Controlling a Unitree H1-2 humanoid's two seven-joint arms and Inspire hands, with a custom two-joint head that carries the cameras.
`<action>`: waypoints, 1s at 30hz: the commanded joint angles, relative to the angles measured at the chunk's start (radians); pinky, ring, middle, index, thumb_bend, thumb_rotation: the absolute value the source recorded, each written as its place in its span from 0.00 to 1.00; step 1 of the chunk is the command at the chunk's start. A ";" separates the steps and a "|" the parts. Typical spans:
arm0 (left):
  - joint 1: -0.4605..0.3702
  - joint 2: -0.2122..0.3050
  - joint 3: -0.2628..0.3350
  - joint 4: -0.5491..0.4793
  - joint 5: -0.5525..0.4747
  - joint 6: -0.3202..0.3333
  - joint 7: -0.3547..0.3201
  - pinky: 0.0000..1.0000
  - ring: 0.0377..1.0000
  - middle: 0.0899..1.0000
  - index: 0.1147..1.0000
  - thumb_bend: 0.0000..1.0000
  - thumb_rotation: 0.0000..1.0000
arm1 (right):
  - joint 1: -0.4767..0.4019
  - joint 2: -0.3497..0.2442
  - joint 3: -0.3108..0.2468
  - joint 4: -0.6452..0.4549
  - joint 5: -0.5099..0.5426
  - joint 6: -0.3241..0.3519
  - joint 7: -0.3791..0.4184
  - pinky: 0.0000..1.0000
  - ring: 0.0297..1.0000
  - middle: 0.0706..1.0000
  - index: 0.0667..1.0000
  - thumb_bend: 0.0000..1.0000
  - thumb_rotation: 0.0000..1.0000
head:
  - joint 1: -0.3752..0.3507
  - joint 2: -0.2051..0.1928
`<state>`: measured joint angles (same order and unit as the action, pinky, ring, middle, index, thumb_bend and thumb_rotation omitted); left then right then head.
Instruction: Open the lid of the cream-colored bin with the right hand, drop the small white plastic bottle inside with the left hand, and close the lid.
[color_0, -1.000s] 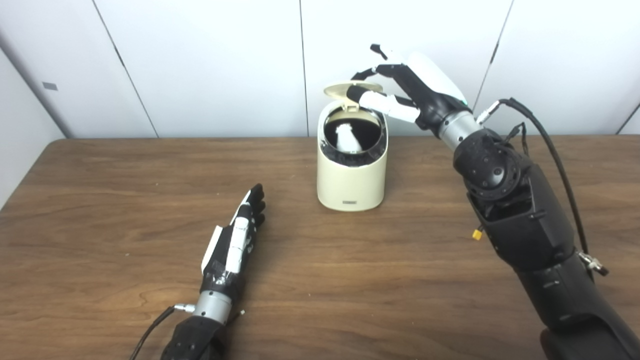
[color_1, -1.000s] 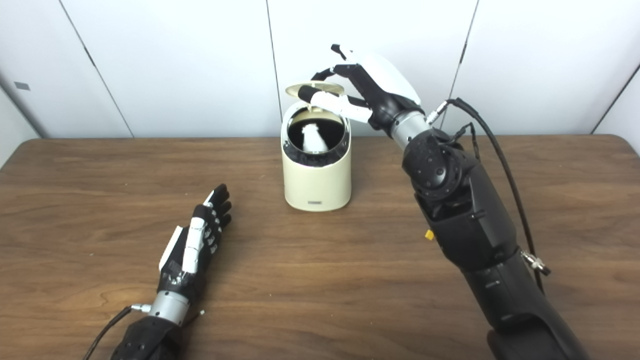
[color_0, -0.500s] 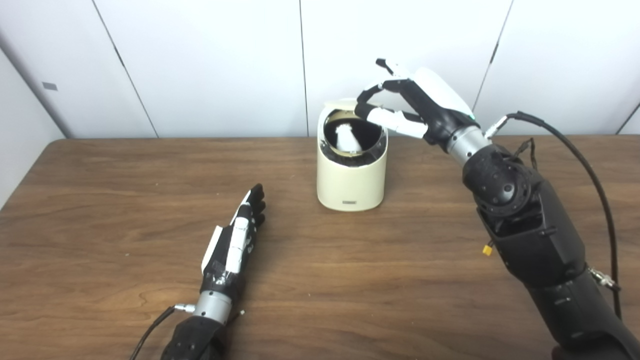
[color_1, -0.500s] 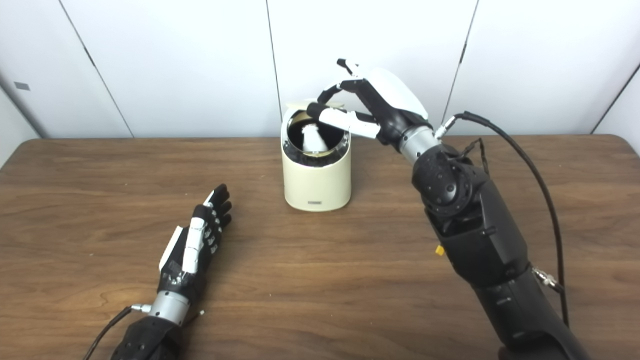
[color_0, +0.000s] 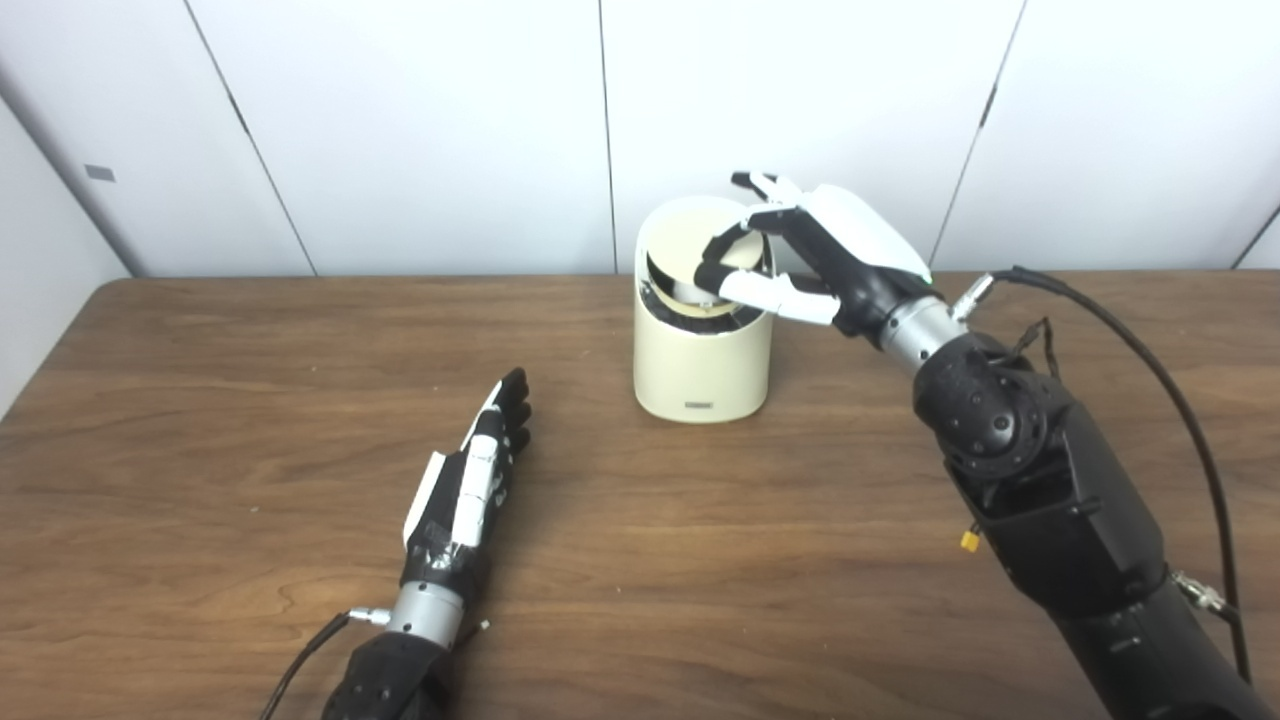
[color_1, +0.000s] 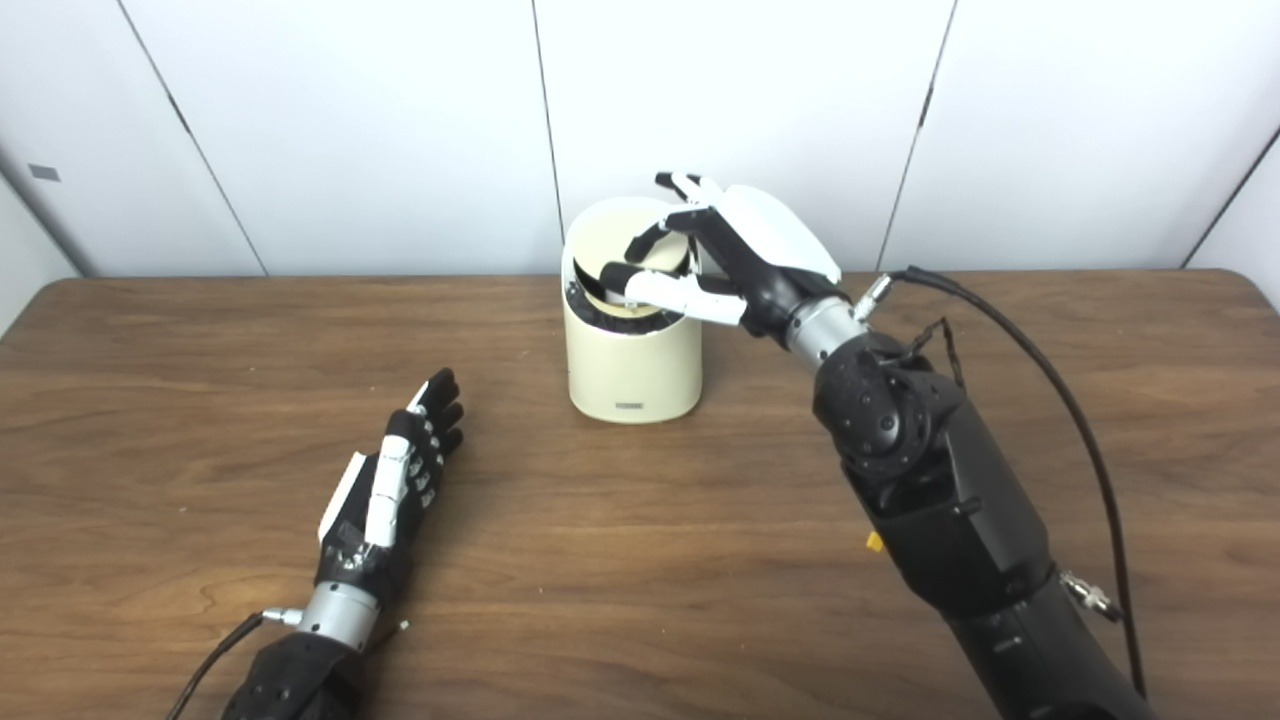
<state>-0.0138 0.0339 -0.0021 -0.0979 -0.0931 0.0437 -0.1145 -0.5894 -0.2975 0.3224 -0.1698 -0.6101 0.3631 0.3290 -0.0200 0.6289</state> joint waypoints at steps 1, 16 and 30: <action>-0.012 0.003 -0.005 -0.003 0.004 -0.007 0.002 1.00 1.00 1.00 1.00 0.68 1.00 | -0.030 -0.004 0.002 -0.030 -0.006 -0.030 0.007 1.00 1.00 0.97 0.62 0.62 1.00 | -0.001 0.001; -0.011 0.001 -0.007 -0.006 0.032 -0.014 0.016 1.00 1.00 1.00 1.00 0.68 1.00 | -0.011 -0.014 -0.013 -0.035 -0.007 -0.019 0.020 1.00 1.00 0.98 0.62 0.61 1.00 | 0.005 0.008; -0.012 0.000 -0.008 -0.021 0.022 -0.018 0.008 1.00 1.00 1.00 1.00 0.70 0.99 | 0.001 -0.030 0.030 -0.012 -0.043 -0.028 0.063 1.00 1.00 1.00 0.64 0.60 1.00 | 0.005 0.011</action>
<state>-0.0138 0.0321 -0.0055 -0.0983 -0.0761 0.0387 -0.1099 -0.5699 -0.3147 0.3471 -0.1745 -0.6429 0.3504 0.3780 -0.0138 0.6397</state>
